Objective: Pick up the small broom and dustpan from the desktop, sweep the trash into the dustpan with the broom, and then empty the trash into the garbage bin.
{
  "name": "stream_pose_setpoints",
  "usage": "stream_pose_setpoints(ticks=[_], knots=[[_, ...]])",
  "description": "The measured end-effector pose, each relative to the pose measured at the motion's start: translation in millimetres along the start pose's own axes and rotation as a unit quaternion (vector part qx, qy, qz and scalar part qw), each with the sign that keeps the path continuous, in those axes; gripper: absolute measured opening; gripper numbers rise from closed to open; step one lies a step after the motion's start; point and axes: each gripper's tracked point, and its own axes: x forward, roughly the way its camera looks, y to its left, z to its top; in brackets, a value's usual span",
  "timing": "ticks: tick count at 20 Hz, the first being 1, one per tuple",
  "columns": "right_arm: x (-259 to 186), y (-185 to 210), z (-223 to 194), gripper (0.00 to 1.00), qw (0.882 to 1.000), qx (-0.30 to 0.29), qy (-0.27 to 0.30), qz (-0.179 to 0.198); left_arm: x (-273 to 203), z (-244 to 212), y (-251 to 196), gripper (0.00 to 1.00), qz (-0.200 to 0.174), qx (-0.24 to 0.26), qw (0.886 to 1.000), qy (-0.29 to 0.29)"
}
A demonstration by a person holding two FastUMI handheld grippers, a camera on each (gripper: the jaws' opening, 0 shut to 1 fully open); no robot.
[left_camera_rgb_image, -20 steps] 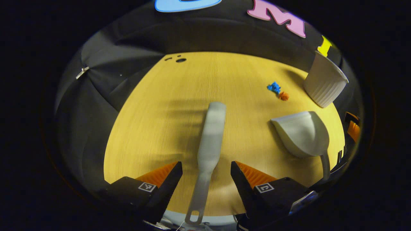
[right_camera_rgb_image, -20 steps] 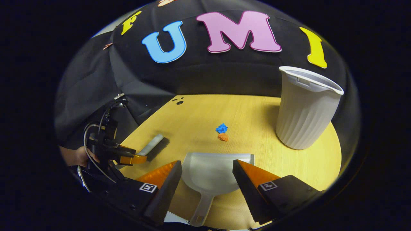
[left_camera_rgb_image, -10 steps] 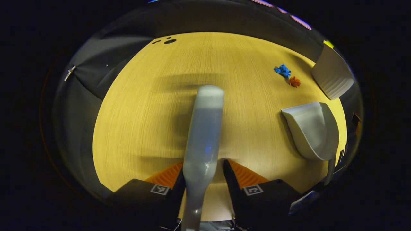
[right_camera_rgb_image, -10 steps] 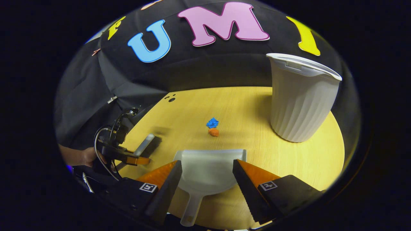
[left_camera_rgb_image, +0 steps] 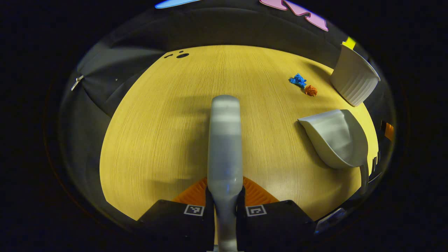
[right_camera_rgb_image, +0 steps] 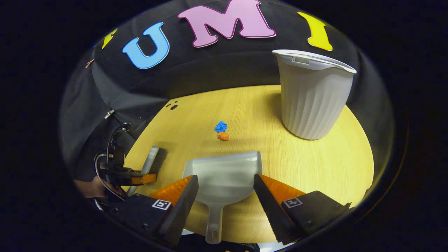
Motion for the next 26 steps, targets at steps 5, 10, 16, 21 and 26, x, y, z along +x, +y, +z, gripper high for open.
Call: stream_pose_setpoints(ticks=[5, 10, 16, 21, 26], knots=[[-12, 6, -21, 0.99, 0.999, -0.001, 0.037, -0.024, -29, 1, -2, 0.27, -0.028, -0.017, 0.998, -0.061], [-16, 7, -54, 0.99, 0.996, 0.013, 0.080, -0.049, -72, -12, 6, 0.27, -0.040, -0.013, 0.993, -0.111], [8, 11, -102, 0.99, 0.987, 0.026, 0.144, -0.072, -112, -42, 15, 0.28, -0.038, 0.004, 0.990, -0.137], [40, 5, -135, 1.00, 0.978, -0.011, 0.185, -0.093, -119, -51, 8, 0.27, -0.030, -0.007, 0.991, -0.131], [67, -7, -137, 0.83, 0.975, -0.050, 0.191, -0.097, -110, -36, -7, 0.27, -0.016, -0.035, 0.993, -0.110]])
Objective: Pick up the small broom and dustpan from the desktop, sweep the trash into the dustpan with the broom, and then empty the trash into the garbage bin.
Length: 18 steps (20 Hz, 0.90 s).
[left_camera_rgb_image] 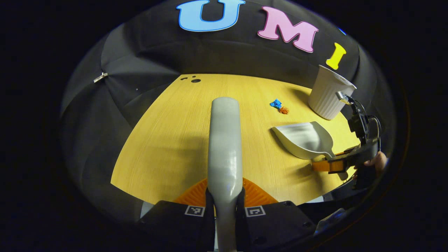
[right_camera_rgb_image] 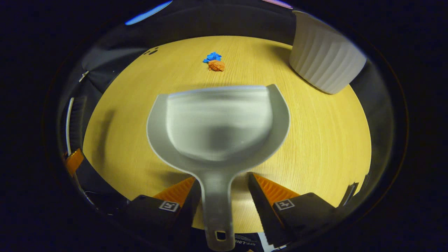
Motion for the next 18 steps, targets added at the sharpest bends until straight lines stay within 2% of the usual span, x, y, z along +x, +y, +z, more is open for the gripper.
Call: stream_pose_setpoints(ticks=[1, 2, 3, 4, 5, 6, 8, 9, 10, 11, 12, 13, 15, 16, 18], knots=[[0, -2, 3, 0.76, 1.000, -0.003, -0.005, -0.007, 4, 4, -6, 0.27, 0.001, -0.011, 1.000, 0.003], [0, -1, 4, 0.64, 1.000, -0.004, -0.004, -0.007, 7, 8, -11, 0.27, 0.003, -0.020, 1.000, 0.008], [0, 0, 5, 0.62, 1.000, -0.012, -0.004, -0.003, 11, 11, -14, 0.27, 0.007, -0.027, 1.000, 0.010], [1, 1, 8, 0.52, 1.000, -0.026, -0.006, 0.004, 14, 16, -16, 0.27, 0.011, -0.031, 0.999, 0.011], [-1, 0, 5, 0.48, 0.999, -0.032, -0.001, 0.009, 17, 20, -21, 0.27, 0.012, -0.034, 0.999, 0.013], [-5, 0, 5, 0.40, 0.999, -0.036, 0.000, 0.016, 22, 23, -26, 0.27, 0.014, -0.035, 0.999, 0.015], [-3, 2, 5, 0.39, 0.998, -0.050, 0.008, 0.042, 32, 31, -32, 0.27, 0.019, -0.025, 0.999, 0.021], [-4, 2, 4, 0.34, 0.997, -0.056, 0.010, 0.058, 37, 35, -34, 0.27, 0.022, -0.017, 0.999, 0.025], [-5, 2, 4, 0.37, 0.995, -0.061, 0.011, 0.072, 44, 41, -37, 0.27, 0.022, -0.010, 0.999, 0.028], [-5, -1, 3, 0.33, 0.994, -0.070, 0.015, 0.081, 50, 47, -44, 0.27, 0.017, -0.007, 0.999, 0.031], [-5, -6, 3, 0.39, 0.993, -0.079, 0.016, 0.084, 57, 53, -53, 0.27, 0.003, -0.003, 0.999, 0.036], [-4, -11, 4, 0.31, 0.992, -0.088, 0.016, 0.085, 64, 60, -59, 0.29, -0.010, 0.004, 0.999, 0.042], [-4, -23, 6, 0.39, 0.990, -0.106, 0.015, 0.088, 82, 76, -61, 0.27, -0.019, 0.031, 0.998, 0.051], [-7, -31, 6, 0.35, 0.989, -0.112, 0.015, 0.091, 92, 85, -58, 0.27, -0.018, 0.048, 0.997, 0.057], [-14, -47, 3, 0.35, 0.989, -0.114, 0.021, 0.094, 115, 104, -57, 0.27, -0.014, 0.087, 0.994, 0.065]])
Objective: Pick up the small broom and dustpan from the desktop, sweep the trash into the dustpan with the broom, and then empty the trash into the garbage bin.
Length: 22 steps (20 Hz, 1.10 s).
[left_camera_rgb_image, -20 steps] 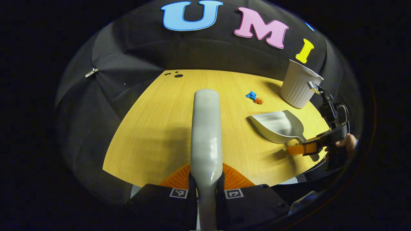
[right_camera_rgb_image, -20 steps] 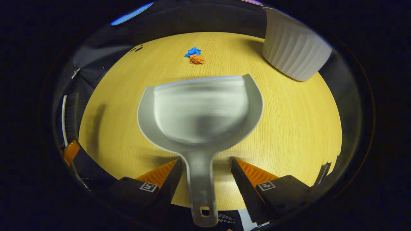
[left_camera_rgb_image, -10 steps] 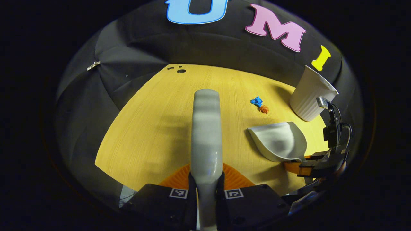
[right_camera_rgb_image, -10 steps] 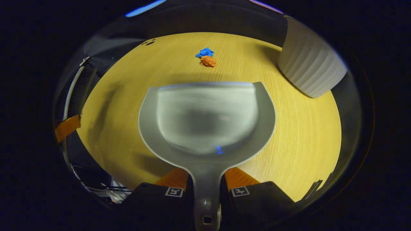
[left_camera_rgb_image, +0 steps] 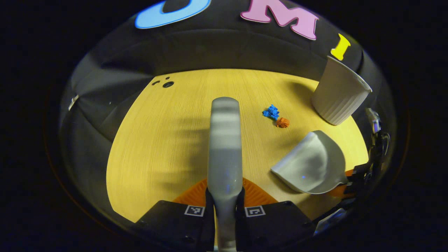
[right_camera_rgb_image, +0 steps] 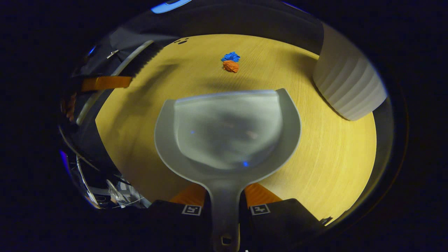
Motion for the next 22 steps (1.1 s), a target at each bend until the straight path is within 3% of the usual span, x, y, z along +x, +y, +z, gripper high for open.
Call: stream_pose_setpoints(ticks=[3, 4, 7, 10, 13, 17, 20, 22], knots=[[-11, -20, -8, 0.31, 1.000, 0.000, 0.005, 0.005, 35, 33, -1, 0.27, -0.003, 0.066, 0.998, 0.003], [-15, -25, -10, 0.39, 1.000, -0.004, 0.004, 0.006, 48, 44, -3, 0.28, -0.002, 0.090, 0.996, 0.002], [-25, -44, -12, 0.35, 1.000, -0.030, -0.002, 0.004, 82, 68, -22, 0.26, -0.015, 0.155, 0.988, 0.022], [-30, -62, -14, 0.35, 0.999, -0.049, 0.000, -0.001, 116, 90, -35, 0.28, -0.020, 0.238, 0.970, 0.043], [-31, -74, -19, 0.39, 0.999, -0.039, 0.009, 0.003, 137, 98, -45, 0.29, -0.021, 0.318, 0.945, 0.074], [-27, -82, -22, 0.35, 0.999, -0.041, 0.012, -0.007, 139, 90, -84, 0.27, -0.070, 0.363, 0.925, 0.088], [-26, -80, -22, 0.39, 0.999, -0.045, 0.012, -0.003, 123, 65, -123, 0.29, -0.128, 0.379, 0.910, 0.109], [-25, -81, -22, 0.35, 0.998, -0.053, 0.012, 0.000, 110, 44, -147, 0.29, -0.162, 0.376, 0.903, 0.132]])
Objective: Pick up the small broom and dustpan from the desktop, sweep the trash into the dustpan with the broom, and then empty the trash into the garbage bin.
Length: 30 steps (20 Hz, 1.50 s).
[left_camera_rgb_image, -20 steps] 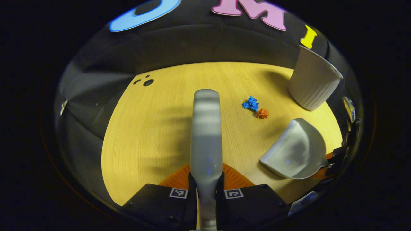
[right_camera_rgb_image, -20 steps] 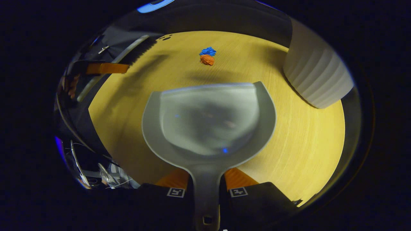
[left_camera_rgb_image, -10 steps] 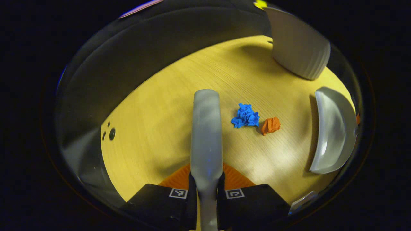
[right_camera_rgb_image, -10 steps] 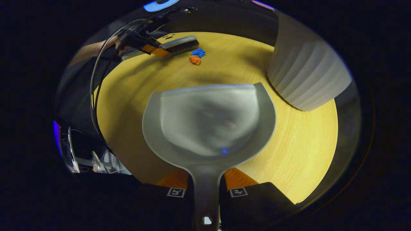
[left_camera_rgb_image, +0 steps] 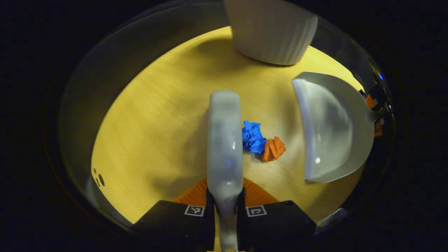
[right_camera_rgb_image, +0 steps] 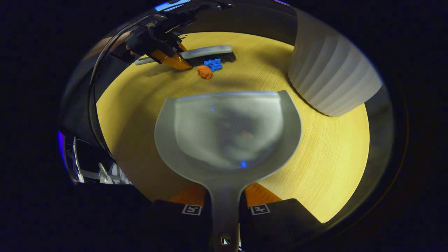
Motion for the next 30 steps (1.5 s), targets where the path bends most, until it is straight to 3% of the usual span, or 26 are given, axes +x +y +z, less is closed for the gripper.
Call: stream_pose_setpoints(ticks=[3, 4, 5, 6, 9, 11, 18, 24, 25, 30], knots=[[1, 2, 2, 0.35, 1.000, -0.011, -0.001, 0.002, -3, 1, -47, 0.26, -0.059, -0.003, 0.998, 0.016], [1, 6, 2, 0.35, 1.000, -0.015, -0.002, 0.003, -4, 2, -63, 0.31, -0.078, -0.001, 0.997, 0.024], [2, 8, 1, 0.31, 1.000, -0.020, -0.002, 0.002, -8, -1, -79, 0.29, -0.096, -0.001, 0.995, 0.035], [3, 8, 0, 0.35, 1.000, -0.023, -0.002, 0.000, -8, -3, -93, 0.29, -0.115, -0.006, 0.992, 0.044], [3, 8, 0, 0.39, 1.000, -0.019, -0.007, -0.002, -19, -4, -123, 0.29, -0.156, -0.046, 0.985, 0.049], [3, 8, 5, 0.35, 1.000, -0.012, -0.013, -0.004, -24, 0, -137, 0.29, -0.181, -0.084, 0.979, 0.039], [0, 9, 5, 0.37, 0.999, -0.007, -0.026, -0.025, -46, 1, -135, 0.29, -0.126, -0.173, 0.975, -0.055], [-6, 11, 3, 0.35, 0.998, 0.027, -0.040, -0.038, -90, -37, -104, 0.29, -0.079, -0.269, 0.949, -0.143], [-9, 11, 3, 0.39, 0.997, 0.039, -0.043, -0.044, -95, -50, -97, 0.29, -0.068, -0.283, 0.944, -0.153], [-37, 8, 2, 0.35, 0.990, 0.105, -0.060, -0.069, -121, -122, -101, 0.29, -0.032, -0.334, 0.927, -0.167]])
